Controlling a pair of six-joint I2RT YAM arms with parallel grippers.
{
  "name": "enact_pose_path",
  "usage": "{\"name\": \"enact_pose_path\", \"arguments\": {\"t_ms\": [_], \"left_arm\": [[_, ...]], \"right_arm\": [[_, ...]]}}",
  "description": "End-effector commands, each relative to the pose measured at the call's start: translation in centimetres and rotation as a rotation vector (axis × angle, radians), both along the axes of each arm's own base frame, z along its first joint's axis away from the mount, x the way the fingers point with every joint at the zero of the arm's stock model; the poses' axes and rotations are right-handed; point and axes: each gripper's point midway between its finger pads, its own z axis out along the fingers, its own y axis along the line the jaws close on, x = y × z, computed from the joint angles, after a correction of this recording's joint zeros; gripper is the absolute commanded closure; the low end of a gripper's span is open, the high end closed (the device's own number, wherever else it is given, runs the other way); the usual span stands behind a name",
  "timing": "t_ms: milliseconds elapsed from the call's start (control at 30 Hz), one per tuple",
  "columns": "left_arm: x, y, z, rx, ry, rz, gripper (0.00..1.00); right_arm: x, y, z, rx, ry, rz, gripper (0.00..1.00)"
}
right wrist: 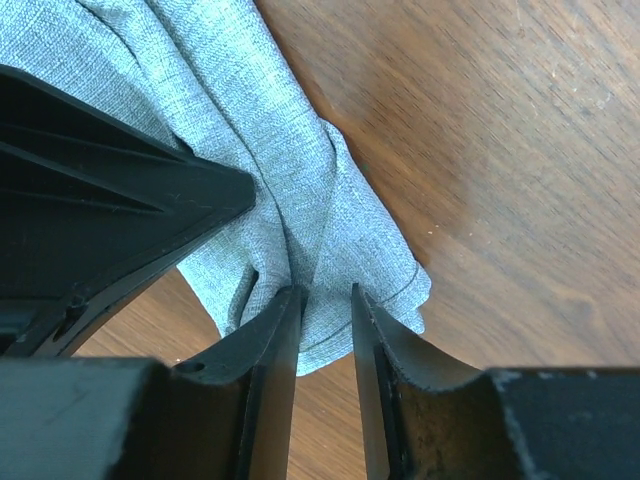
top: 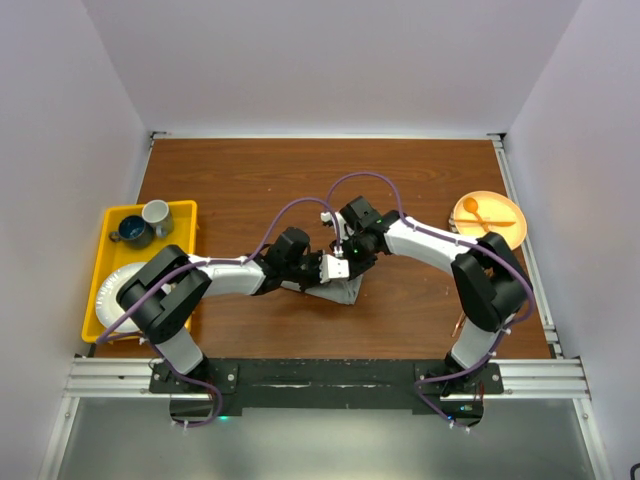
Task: Fold the napkin into a case and place the utensils inside
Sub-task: Pick up the top corner of the smaller rectangle folded napkin from the folded napkin.
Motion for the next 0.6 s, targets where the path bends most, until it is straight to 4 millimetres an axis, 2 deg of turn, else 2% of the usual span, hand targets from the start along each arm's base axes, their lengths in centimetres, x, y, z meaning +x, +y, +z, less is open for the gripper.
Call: {"name": "enact_pose_path", "arguments": {"t_ms": [0,133,167,267,467,567], "left_arm": [[0.0,-0.5,0.4,-0.022,-0.003,0.002,1.0],[0.0,-0.5,0.4,-0.022,0.0,0.006,1.0],[0.0,-0.5,0.4,-0.023,0.003,0.009,1.0],[0.0,-0.5,0.5,-0.027,0.012,0.017,1.0],[-0.2,-0.5,0.4,-0.03,0.04,0.034,1.0],[0.0,-0.5,0.4,-0.033,0.065,0.042,1.0]], "right_arm": [[0.3,0.6,-0.7,-0.004,-0.007,0.002,0.68],[0.9,0.2,-1.3,-0.04,-0.02,-0.013,0.77],[1.0,-0.1,-1.1,-0.051,-0.028,-0.019,0.86],[1.3,-0.3,-0.2,-0.059,-0.048,-0.025,0.99],[2.0,0.1,2.8,-0.01,-0.112,-0.032,1.0],[1.9,0.0,3.6,0.003,-0.123,-0.029,1.0]]}}
